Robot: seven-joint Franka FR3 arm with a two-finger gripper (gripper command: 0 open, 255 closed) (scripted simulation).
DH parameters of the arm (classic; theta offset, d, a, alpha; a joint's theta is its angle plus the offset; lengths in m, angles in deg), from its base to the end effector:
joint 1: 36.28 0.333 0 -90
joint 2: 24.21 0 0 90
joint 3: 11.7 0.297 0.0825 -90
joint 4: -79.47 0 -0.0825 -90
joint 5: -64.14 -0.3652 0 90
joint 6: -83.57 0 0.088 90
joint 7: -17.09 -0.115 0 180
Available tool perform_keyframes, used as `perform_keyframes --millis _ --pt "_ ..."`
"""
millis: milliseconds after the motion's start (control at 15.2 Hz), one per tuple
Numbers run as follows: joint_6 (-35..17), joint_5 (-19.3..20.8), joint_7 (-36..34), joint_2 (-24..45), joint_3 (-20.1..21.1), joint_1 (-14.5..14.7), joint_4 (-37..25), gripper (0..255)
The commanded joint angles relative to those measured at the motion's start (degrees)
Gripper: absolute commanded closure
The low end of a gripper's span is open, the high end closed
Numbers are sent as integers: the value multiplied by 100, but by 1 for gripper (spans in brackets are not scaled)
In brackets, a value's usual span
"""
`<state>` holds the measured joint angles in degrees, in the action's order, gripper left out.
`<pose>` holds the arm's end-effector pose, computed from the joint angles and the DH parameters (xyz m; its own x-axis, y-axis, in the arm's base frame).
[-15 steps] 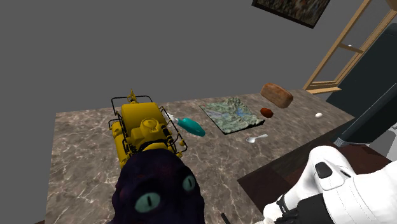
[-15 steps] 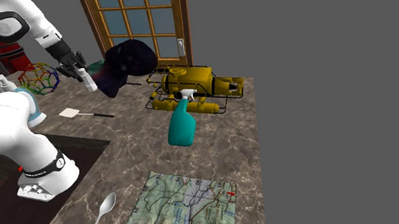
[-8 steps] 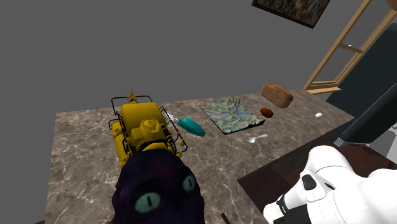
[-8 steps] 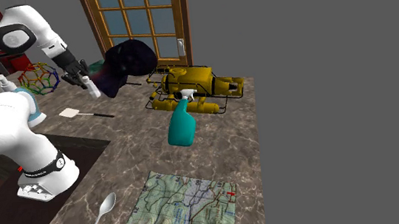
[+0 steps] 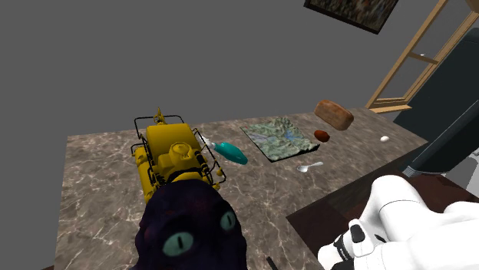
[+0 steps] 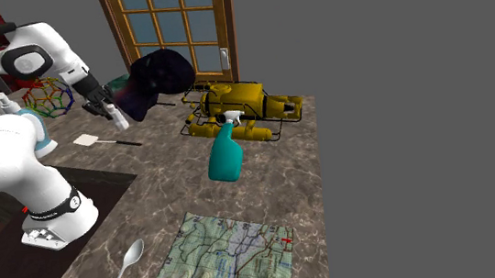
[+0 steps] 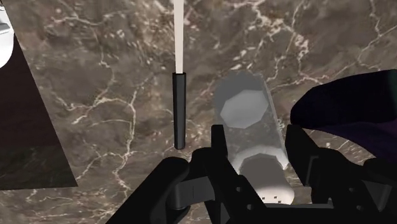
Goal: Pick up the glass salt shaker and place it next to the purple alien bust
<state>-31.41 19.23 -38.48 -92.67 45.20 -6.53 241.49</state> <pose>0.0403 0.3115 0.3730 0.9584 -0.1523 0.2414 -0.1260 -0.9846 -0.1210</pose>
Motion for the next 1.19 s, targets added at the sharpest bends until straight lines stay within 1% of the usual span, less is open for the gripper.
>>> perform_keyframes --millis 0,330,858,924,1122 --pt "-166 -138 9 75 158 5 84 255" --pt "-594 -518 18 294 601 18 278 255" --pt "-594 -518 18 293 601 17 278 255" --pt "-594 -518 18 293 601 18 278 0" --pt "-594 -516 21 294 599 14 277 0"
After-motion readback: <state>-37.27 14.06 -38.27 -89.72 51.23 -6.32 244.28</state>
